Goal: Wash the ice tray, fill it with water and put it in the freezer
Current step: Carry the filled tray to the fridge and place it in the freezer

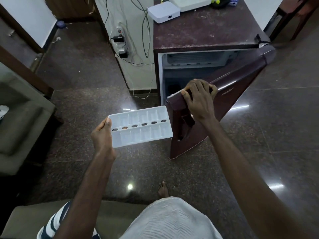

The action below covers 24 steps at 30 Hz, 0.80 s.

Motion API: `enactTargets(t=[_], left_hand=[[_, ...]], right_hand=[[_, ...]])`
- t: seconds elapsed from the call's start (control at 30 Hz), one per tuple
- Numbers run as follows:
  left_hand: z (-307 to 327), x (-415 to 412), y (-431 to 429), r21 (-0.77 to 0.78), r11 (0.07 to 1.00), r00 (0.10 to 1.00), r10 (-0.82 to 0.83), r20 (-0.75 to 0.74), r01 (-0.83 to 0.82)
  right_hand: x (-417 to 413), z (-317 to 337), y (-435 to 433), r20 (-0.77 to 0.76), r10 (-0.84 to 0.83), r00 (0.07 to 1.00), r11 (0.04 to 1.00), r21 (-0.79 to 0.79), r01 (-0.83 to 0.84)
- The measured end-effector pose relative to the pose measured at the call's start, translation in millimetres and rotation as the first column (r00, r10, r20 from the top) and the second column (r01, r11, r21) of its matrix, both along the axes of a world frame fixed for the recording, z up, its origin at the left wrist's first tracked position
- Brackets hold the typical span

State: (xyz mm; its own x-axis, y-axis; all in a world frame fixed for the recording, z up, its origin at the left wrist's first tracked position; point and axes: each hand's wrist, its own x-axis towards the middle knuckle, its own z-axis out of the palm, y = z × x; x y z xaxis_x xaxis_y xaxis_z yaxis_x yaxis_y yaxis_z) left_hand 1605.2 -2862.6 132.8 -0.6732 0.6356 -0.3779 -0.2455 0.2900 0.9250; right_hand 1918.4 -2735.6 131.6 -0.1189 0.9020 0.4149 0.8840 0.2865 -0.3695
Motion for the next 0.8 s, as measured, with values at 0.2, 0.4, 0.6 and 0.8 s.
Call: enactTargets(t=[0.2,0.4,0.6,0.8], left_hand=[[4,23,-20,-0.002,0.999,0.999,-0.036,-0.004,0.036],[2,59,-36,0.000,0.996,0.996,-0.085,0.034,0.085],[-3,103,-39,-0.009,0.992,0.991,-0.124,0.055,0.125],[-8,139,-36,-0.011,0.989,0.982,-0.148,0.115,0.151]], right_hand=[[35,17,-48,-0.067,-0.048,0.997,0.999,-0.009,0.047],[72,22,-85,-0.055,-0.146,0.988,0.984,-0.113,0.139],[110,29,-126,-0.068,-0.249,0.966,0.961,-0.144,0.238],[129,38,-149,-0.042,-0.406,0.913,0.901,-0.188,0.392]])
